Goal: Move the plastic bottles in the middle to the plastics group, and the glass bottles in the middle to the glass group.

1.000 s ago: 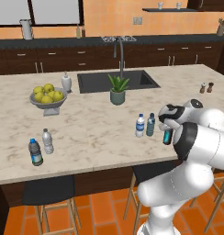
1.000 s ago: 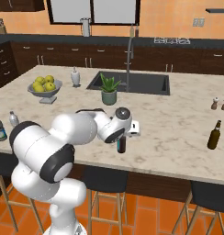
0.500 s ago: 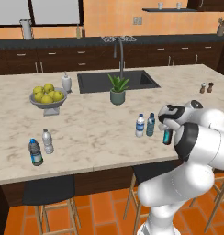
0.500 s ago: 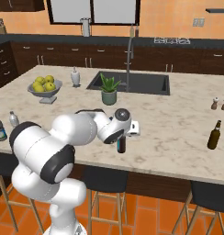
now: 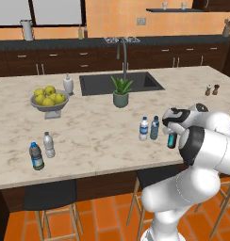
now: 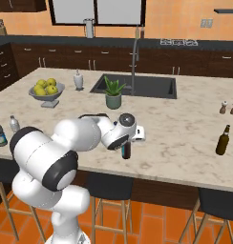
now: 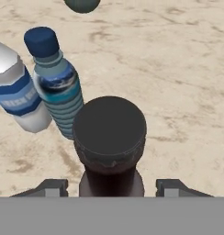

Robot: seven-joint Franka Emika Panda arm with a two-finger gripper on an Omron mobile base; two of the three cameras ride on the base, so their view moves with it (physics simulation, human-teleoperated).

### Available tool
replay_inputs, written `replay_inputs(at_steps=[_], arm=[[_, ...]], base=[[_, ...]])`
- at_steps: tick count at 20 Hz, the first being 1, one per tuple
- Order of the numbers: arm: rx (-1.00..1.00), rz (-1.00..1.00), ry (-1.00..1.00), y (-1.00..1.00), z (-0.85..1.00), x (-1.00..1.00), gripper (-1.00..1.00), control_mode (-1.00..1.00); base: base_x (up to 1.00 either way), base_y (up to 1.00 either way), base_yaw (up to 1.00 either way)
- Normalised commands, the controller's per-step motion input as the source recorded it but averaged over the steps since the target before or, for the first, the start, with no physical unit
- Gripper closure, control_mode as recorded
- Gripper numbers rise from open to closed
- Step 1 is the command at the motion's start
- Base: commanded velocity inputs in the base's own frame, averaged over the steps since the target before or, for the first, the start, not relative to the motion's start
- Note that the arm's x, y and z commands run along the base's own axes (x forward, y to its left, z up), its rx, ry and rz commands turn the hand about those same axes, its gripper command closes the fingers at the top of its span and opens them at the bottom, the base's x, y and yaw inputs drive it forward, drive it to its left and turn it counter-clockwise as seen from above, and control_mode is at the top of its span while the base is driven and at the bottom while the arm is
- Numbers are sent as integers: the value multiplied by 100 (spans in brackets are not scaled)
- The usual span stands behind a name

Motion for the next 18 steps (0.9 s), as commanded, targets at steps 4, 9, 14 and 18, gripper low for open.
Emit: replay_inputs(at_steps=[4,9,14,18], arm=[[0,0,0,-2,1,-2,100,-100],[0,-1,-2,-23,29,-26,100,-100],[0,-11,-6,-51,61,-21,100,-100],[0,-15,0,-69,35,7,100,-100]], base=[[0,0,0],[0,0,0],[0,0,0],[0,0,0]])
